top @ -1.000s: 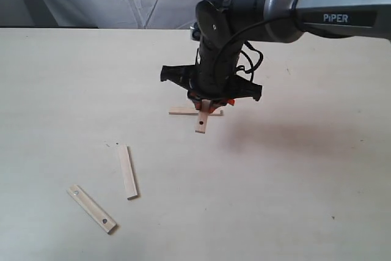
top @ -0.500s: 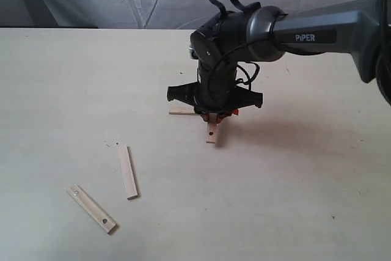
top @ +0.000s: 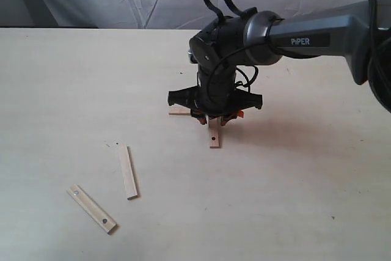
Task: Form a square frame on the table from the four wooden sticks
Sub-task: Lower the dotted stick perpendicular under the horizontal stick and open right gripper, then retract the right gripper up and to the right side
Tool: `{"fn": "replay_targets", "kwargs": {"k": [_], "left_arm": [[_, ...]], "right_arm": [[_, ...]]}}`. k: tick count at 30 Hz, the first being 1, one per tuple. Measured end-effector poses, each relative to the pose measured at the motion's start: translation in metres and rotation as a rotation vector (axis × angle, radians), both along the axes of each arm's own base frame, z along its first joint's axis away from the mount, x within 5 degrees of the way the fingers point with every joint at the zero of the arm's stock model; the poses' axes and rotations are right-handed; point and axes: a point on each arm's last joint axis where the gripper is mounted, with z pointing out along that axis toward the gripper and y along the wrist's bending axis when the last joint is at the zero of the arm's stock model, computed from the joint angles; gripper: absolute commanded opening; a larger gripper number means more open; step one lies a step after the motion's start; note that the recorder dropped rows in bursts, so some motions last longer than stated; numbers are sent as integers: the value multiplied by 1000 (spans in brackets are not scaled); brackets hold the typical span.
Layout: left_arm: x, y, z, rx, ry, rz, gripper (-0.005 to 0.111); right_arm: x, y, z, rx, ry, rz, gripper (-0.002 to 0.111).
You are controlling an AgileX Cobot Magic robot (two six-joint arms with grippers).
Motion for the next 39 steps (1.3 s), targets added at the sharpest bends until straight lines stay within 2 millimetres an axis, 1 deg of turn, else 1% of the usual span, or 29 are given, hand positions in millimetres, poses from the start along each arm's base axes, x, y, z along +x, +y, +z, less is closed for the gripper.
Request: {"fn": "replay_targets", "kwargs": {"k": [1,2,3,5,7,9,13,16,18,25,26,27,28,29,31,33,36,39], "left_arm": [[0,0,0,0,0,0,0],[0,0,0,0,0,0,0],[0,0,0,0,0,0,0],[0,0,0,0,0,0,0],[0,0,0,0,0,0,0],[0,0,0,0,0,0,0],[0,0,0,0,0,0,0],[0,0,0,0,0,0,0],[0,0,0,0,0,0,0],[0,0,0,0,0,0,0],[0,0,0,0,0,0,0],[0,0,0,0,0,0,0],[0,0,0,0,0,0,0],[0,0,0,0,0,0,0],[0,0,0,0,0,0,0],[0,0,0,0,0,0,0],[0,0,1,21,-8,2,0],[0,0,2,23,-28,2,0]], "right_arm": [[-1,0,3,0,1,-2,41],[-1,-1,9,2,-5,2,35],[-2,-3,19,8,-13,10,26],[-1,-11,38,31,-6,21,-1],[0,-24,53,38,17,25,0],[1,-32,62,30,25,30,0],[-4,-52,74,19,40,42,0],[-11,-73,81,21,48,50,0],[-16,-91,86,44,51,49,0],[-46,-156,102,222,21,30,0],[-51,-165,104,253,11,26,0],[-64,-180,105,304,0,19,0],[-69,-187,107,323,-12,19,0],[-80,-199,110,347,-38,19,0],[-92,-214,109,353,-55,16,0],[-99,-220,106,354,-61,6,0],[-103,-218,102,397,-83,7,0],[-102,-216,101,422,-105,26,0]]}}
